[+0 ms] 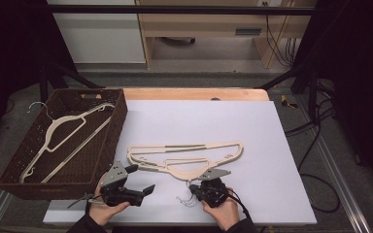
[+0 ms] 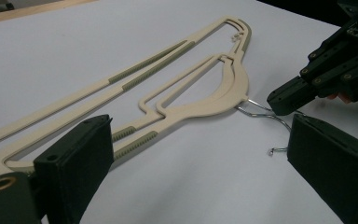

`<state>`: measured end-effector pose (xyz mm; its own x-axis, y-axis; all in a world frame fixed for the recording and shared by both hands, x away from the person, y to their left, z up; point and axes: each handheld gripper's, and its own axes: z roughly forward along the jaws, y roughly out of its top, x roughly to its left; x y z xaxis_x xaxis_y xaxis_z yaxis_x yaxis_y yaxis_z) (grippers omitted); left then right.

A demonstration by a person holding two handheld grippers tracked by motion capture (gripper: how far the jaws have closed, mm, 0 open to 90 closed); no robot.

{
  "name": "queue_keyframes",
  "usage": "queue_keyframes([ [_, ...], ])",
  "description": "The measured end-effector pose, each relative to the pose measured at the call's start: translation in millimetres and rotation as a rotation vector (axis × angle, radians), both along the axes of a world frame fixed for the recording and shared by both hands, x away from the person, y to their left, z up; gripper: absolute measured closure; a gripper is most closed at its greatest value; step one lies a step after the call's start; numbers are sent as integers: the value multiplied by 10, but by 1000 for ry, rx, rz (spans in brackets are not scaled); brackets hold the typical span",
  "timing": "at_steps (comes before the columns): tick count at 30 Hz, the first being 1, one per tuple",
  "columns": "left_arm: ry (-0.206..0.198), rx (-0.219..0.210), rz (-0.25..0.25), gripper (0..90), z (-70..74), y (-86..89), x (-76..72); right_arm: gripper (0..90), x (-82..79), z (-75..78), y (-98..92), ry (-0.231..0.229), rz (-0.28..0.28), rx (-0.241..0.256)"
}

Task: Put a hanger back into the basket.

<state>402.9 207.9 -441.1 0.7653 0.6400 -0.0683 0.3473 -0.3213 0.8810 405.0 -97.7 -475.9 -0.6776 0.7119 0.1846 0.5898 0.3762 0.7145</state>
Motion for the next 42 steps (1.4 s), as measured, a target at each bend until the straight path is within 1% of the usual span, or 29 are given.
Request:
queue_keyframes([
  [1, 0, 1, -1, 70, -2, -4, 2, 889, 4, 9, -5, 0, 0, 5],
  [2, 1, 2, -2, 70, -4, -9, 3, 889, -1, 24, -7, 12, -3, 12],
  [3, 1, 7, -6, 71, -7, -17, 7, 890, 10, 28, -21, -1, 9, 3],
  [4, 2, 10, -8, 71, -11, -25, 11, 890, 8, 48, -18, 1, 2, 14],
  [5, 2, 11, -8, 71, -15, -32, 15, 890, 2, 71, -24, 6, 1, 14],
  [7, 2, 13, -9, 73, -15, -47, 30, 891, 11, 126, -41, -7, 11, 25],
  [10, -2, 20, -15, 75, 0, -79, 64, 891, 20, 155, -53, -15, 18, 36],
  [11, -4, 27, -18, 78, 8, -94, 82, 891, 18, 177, -61, -5, 21, 36],
  [12, -4, 34, -23, 78, 14, -113, 101, 891, 25, 189, -68, -12, 24, 42],
  [13, -7, 41, -26, 82, 20, -133, 120, 892, 29, 220, -75, -9, 23, 47],
  [14, -6, 49, -30, 82, 24, -149, 133, 892, 29, 220, -75, -9, 23, 47],
  [16, -3, 74, -50, 82, 34, -201, 170, 892, 31, 248, -85, -9, 29, 57],
  [17, -7, 97, -64, 84, 41, -239, 201, 892, 34, 265, -87, -10, 22, 59],
  [18, -7, 97, -64, 87, 41, -239, 201, 892, 34, 265, -87, -10, 22, 59],
  [20, -8, 122, -77, 88, 50, -288, 255, 892, 41, 289, -100, -13, 32, 66],
  [21, -8, 137, -84, 89, 53, -311, 283, 892, 39, 304, -104, -9, 27, 67],
  [25, -6, 173, -104, 97, 51, -411, 385, 892, 49, 352, -124, -15, 36, 79],
  [26, -12, 192, -112, 102, 46, -447, 410, 892, 48, 363, -124, -13, 27, 79],
  [27, -16, 211, -122, 109, 34, -487, 434, 892, 57, 372, -137, -20, 35, 79],
  [29, -16, 236, -138, 118, 15, -538, 460, 892, 59, 393, -149, -15, 32, 90],
  [32, -17, 277, -171, 122, -26, -647, 500, 892, 66, 399, -153, -19, 28, 91],
  [34, -31, 311, -186, 124, -44, -705, 516, 892, 67, 406, -163, -18, 34, 94],
  [35, -47, 348, -205, 134, -62, -768, 531, 892, 60, 418, -166, -14, 32, 98],
  [36, -47, 348, -205, 140, -62, -768, 531, 892, 60, 418, -166, -14, 32, 98],
  [37, -60, 371, -210, 140, -70, -807, 539, 892, 60, 420, -170, -18, 31, 95],
  [38, -69, 384, -215, 149, -74, -838, 544, 892, 63, 426, -173, -22, 33, 96],
  [39, -77, 392, -220, 178, -77, -870, 550, 892, 61, 436, -177, -25, 36, 101],
  [40, -86, 396, -226, 178, -80, -891, 556, 892, 61, 436, -177, -25, 36, 101],
  [42, -107, 400, -243, 226, -90, -952, 570, 892, 55, 445, -180, -24, 34, 100],
])
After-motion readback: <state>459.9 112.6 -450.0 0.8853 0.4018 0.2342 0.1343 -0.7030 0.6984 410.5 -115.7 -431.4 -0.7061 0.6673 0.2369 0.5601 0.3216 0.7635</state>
